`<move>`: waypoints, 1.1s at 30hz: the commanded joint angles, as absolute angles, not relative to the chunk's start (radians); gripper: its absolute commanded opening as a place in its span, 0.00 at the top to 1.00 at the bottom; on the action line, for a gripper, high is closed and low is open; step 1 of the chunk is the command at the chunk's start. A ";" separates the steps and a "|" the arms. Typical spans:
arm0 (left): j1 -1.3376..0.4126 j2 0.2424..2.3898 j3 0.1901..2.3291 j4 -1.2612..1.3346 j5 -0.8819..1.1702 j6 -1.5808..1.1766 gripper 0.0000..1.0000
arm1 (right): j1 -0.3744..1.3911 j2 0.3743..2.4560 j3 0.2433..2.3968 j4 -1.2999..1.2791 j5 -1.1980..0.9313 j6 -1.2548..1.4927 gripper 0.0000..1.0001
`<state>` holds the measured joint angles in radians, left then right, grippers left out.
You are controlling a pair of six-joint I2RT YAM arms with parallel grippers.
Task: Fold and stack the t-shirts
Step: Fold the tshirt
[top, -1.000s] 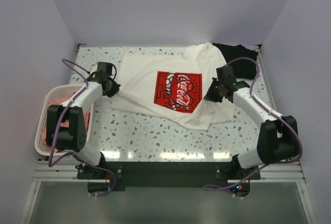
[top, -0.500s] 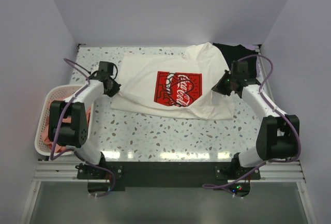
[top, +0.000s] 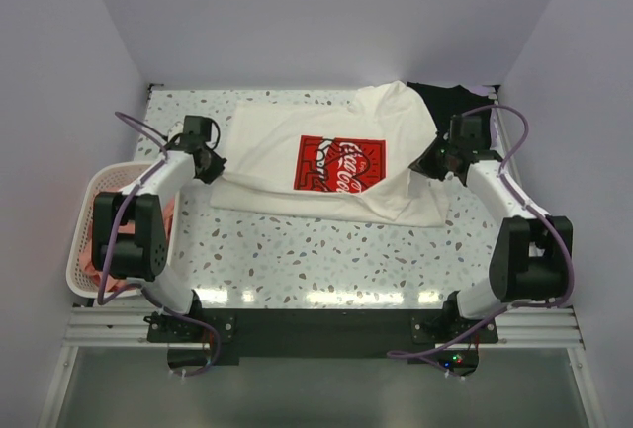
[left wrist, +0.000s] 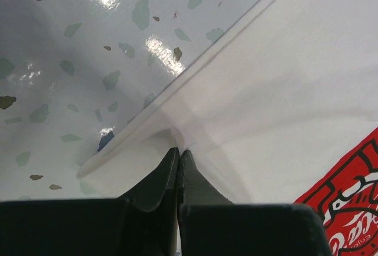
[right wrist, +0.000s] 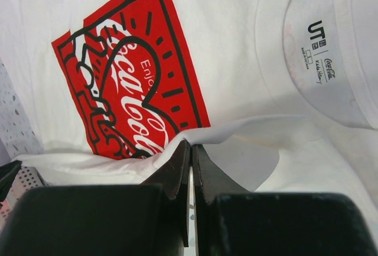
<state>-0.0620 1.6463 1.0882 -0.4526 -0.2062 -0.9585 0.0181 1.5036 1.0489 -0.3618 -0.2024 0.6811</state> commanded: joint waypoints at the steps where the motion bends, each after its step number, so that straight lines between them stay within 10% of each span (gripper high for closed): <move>1: -0.054 1.658 1.138 -0.443 -0.232 -0.962 1.00 | 0.009 1.513 1.054 -0.305 -0.215 0.696 1.00; 33: -0.035 1.733 1.212 -0.443 -0.212 -0.936 1.00 | -0.074 1.503 0.999 -0.276 -0.235 0.701 1.00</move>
<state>-0.0460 1.7237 1.1687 -0.4633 -0.2047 -0.9512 -0.0662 1.5196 1.0080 -0.3164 -0.2268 0.6994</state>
